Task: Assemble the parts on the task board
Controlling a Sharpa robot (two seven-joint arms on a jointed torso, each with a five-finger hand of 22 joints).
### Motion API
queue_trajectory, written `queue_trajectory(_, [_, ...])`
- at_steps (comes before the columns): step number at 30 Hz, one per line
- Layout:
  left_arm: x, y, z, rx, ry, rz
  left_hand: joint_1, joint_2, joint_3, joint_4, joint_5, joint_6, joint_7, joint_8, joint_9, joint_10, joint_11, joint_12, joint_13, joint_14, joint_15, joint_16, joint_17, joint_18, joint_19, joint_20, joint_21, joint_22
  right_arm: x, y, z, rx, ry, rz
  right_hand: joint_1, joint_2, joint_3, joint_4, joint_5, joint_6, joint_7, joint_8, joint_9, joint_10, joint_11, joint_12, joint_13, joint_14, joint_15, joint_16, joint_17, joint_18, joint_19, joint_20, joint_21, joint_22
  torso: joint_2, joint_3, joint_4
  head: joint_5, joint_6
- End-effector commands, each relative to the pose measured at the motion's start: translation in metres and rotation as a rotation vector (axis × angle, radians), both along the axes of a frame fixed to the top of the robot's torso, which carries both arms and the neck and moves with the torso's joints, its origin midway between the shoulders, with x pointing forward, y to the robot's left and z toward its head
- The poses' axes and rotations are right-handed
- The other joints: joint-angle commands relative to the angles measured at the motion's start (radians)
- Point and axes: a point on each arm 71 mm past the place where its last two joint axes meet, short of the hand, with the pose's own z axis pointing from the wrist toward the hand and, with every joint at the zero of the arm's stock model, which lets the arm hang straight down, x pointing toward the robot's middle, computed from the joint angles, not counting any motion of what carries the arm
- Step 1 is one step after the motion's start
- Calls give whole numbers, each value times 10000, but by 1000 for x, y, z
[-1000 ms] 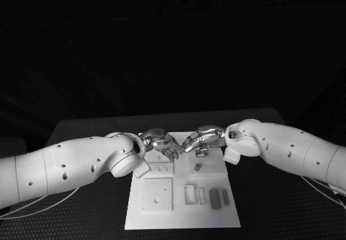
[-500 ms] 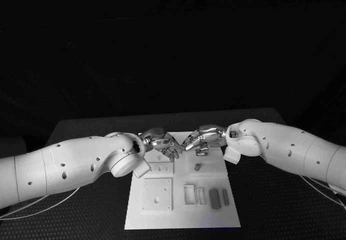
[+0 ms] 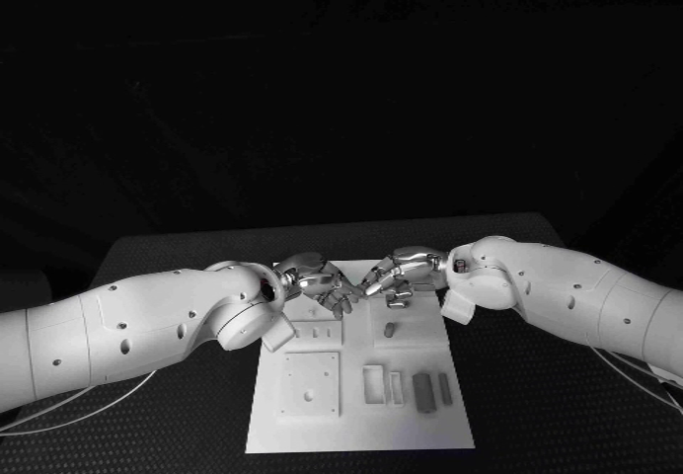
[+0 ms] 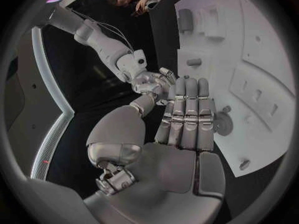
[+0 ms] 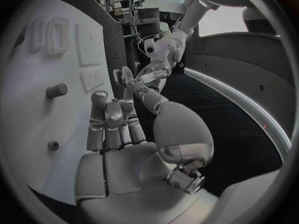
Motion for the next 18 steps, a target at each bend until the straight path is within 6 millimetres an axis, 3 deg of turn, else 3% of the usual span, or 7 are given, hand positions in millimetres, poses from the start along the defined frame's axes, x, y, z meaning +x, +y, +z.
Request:
queue_trajectory(1, [0, -2, 2, -185, -32, -74, 20, 60, 53, 10, 26, 82, -65, 62, 19, 32, 19, 0, -12, 4, 50, -64, 13, -147, -50, -3, -24, 14, -2, 2, -1, 103, 73, 276, 29, 41, 51, -11, 10, 206, 91, 99, 96, -1, -82, 49, -16, -9, -79, 14, 0, 71, 14, -25, 33, 150, -2, 1, -3, 2, 11])
queue_trajectory(13, [-2, -3, 1, -141, 136, -116, -43, 0, 64, 26, 21, 55, -24, 48, 33, 38, 24, -2, -16, 7, 55, -65, 17, -147, -50, 4, -16, 35, -1, 4, 1, 295, -178, 74, 59, 68, 43, -24, 10, 257, 28, 250, 354, 90, -147, 129, -10, 72, -144, 76, 24, 71, 90, -71, 79, 169, 0, 4, -5, 3, 21])
queue_trajectory(18, [-2, -3, 0, -145, 282, -64, -181, -253, 20, 60, 20, -141, 142, -74, 1, -95, 86, -88, -61, 4, 61, -75, 19, -146, -54, 7, -10, 69, -1, 4, 1, 278, -214, 21, 72, 79, 45, -28, 10, 254, 21, 270, 402, 104, -155, 151, -2, 88, -152, 95, 33, 71, 106, -85, 91, 174, 4, 4, -4, -4, 22])
